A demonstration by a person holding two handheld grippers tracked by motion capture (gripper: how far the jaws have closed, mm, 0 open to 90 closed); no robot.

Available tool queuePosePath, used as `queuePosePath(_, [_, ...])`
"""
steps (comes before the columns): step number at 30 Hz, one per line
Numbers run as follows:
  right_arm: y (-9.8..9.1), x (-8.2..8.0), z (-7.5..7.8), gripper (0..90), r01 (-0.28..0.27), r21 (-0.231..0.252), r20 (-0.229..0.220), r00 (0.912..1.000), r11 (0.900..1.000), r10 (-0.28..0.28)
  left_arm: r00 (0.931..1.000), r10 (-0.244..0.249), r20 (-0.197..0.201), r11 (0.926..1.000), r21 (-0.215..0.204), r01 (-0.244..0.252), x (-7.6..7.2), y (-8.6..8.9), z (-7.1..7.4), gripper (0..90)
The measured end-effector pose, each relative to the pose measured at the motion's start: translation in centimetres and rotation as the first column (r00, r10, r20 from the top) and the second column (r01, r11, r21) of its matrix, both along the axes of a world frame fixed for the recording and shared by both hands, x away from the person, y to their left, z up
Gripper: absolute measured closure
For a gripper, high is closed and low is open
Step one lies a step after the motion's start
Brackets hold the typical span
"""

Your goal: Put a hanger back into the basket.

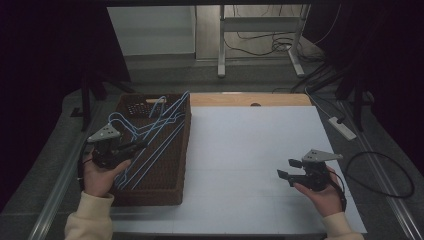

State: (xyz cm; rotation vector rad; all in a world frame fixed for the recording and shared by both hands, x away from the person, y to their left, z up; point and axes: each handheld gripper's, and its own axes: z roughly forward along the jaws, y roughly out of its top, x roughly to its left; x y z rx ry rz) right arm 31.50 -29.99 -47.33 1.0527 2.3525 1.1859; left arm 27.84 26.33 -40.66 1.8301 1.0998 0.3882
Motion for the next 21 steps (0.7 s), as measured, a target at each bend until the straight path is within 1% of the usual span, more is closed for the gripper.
queuePosePath(3, [0.0, 0.0, 0.0, 36.5, 0.001, -0.001, 0.000, 1.0000, 1.0000, -0.001, 1.0000, 0.000, -0.009, 1.0000, 0.001, 0.000, 0.0, 0.3, -0.1, 86.4])
queuePosePath(10, [0.0, 0.0, 0.0, 36.5, 0.000, -0.001, -0.001, 1.0000, 1.0000, 0.000, 0.9979, -0.013, -0.063, 0.9998, 0.010, 0.014, 0.7, 0.2, -1.0, 86.4])
queuePosePath(17, [0.1, 0.0, -0.1, 36.6, 0.000, -0.004, -0.002, 1.0000, 1.0000, 0.000, 0.9923, -0.020, -0.122, 0.9994, 0.026, 0.024, 1.5, 0.2, -2.2, 86.4])
queuePosePath(21, [0.1, 0.0, -0.1, 36.5, 0.000, -0.004, -0.002, 1.0000, 1.0000, 0.000, 0.9902, -0.026, -0.137, 0.9994, 0.020, 0.029, 1.7, 0.3, -2.4, 86.4])
